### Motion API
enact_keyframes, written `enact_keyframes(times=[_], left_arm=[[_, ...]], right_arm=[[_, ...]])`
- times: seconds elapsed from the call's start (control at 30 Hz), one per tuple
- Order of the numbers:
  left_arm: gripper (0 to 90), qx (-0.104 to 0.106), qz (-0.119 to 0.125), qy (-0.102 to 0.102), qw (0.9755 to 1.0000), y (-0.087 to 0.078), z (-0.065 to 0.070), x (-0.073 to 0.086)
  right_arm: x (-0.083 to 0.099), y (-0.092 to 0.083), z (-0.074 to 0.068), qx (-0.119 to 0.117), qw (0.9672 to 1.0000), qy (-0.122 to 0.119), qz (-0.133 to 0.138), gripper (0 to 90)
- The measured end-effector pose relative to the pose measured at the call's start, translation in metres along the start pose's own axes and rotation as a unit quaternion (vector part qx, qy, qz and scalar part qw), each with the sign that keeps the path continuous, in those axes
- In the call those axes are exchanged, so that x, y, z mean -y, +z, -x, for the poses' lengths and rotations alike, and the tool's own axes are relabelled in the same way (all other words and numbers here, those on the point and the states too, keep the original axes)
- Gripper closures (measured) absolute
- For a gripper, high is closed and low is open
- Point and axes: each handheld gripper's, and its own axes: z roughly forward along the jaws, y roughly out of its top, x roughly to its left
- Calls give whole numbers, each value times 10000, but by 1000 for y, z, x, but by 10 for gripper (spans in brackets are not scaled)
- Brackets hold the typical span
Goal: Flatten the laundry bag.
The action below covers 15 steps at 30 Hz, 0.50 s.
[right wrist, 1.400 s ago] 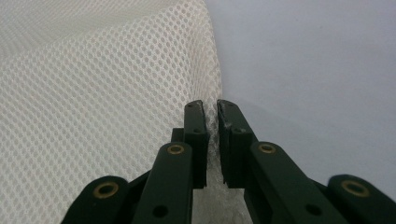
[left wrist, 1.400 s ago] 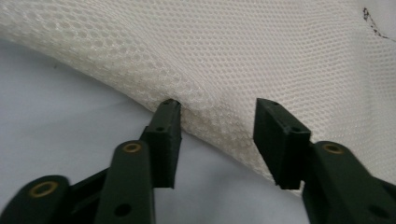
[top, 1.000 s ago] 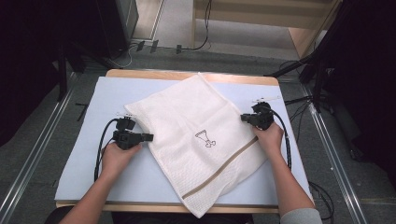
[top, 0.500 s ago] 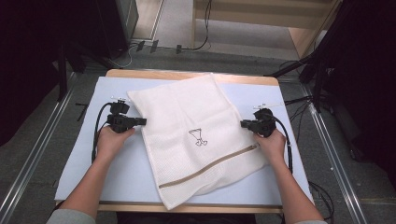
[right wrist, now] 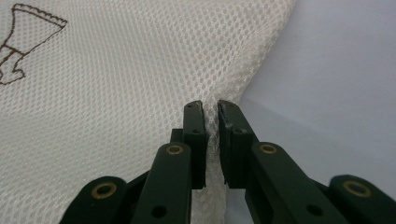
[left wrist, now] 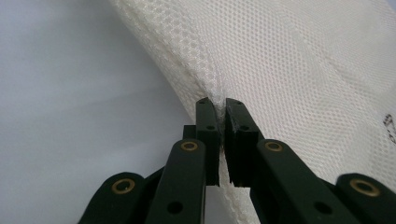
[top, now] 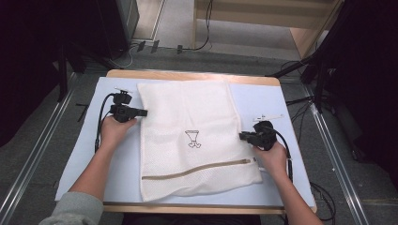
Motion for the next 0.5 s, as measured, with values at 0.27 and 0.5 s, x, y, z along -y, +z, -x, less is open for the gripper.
enact_keyframes(times=[0.27, 0.5], left_arm=[[791, -124, 5, 50, 9999, 7, -4, -2], [591, -279, -40, 235, 9993, -7, 6, 1]], right_arm=[[12, 2, -14, 50, 9993, -380, 15, 800], [11, -5, -9, 97, 9994, -304, 147, 671]])
